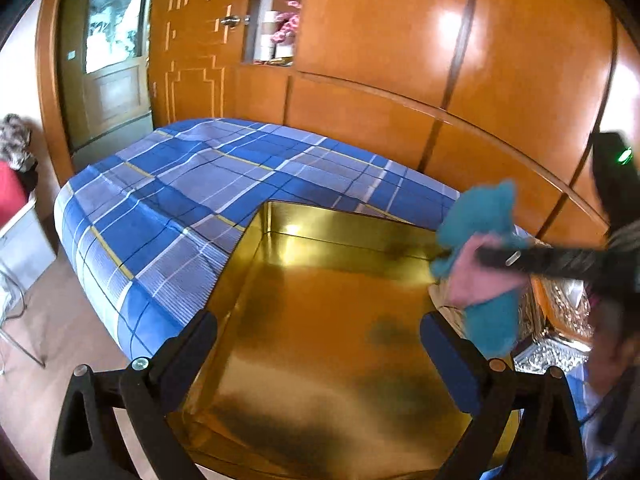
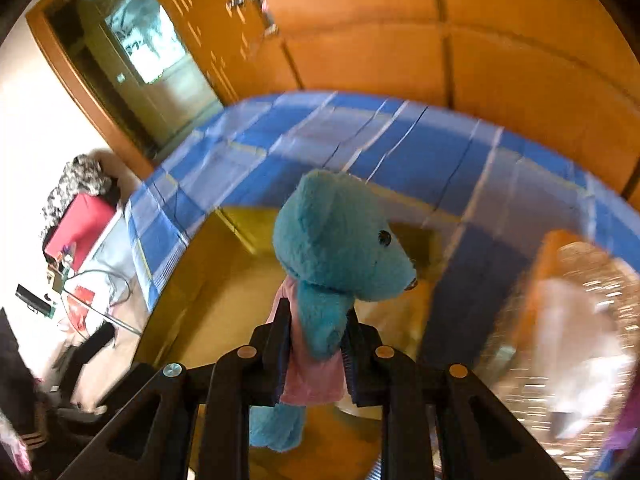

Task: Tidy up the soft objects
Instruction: 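Lift the teal bear with the right tool and lower it into the gold tray, then open the right tool and withdraw it from the bear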

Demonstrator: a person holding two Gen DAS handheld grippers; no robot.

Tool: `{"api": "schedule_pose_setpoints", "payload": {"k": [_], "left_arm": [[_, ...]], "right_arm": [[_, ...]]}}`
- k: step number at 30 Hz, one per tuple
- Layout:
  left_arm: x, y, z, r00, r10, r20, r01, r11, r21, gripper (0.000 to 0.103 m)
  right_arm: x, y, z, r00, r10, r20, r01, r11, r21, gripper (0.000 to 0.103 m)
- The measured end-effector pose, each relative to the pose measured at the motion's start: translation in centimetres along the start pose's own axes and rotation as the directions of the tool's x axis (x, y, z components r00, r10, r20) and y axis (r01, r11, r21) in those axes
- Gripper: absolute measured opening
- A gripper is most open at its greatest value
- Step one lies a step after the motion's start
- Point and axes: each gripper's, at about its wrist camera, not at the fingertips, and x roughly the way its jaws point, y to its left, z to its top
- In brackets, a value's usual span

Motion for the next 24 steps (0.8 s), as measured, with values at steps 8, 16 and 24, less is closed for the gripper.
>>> {"api": "schedule_pose_setpoints", "payload": {"k": [8, 16, 24], "left_arm": [[0.2, 0.0, 0.2, 1.0, 0.005, -0.001, -0.005, 1.0, 0.01, 0.102], [-0.5, -1.0, 0.0, 1.0, -0.012, 0.017, 0.012, 0.999, 0.034, 0.102], [-1.4, -3.1, -0.7, 0.999, -0.037, 0.019, 0.036, 0.996, 0.084, 0.102]], "right_arm": [[3.0, 1.4, -0.9, 0.996, -0.062, -0.058, 0.061, 0.998, -0.022, 0.041], [-1.2, 0.7, -2.5, 0.991, -0.128, 0.042, 0.131, 0.989, -0.065, 0.042], [-6.8, -0.1, -5.1, 0.962, -0.209, 0.178, 0.226, 0.971, -0.076, 0.042]]}}
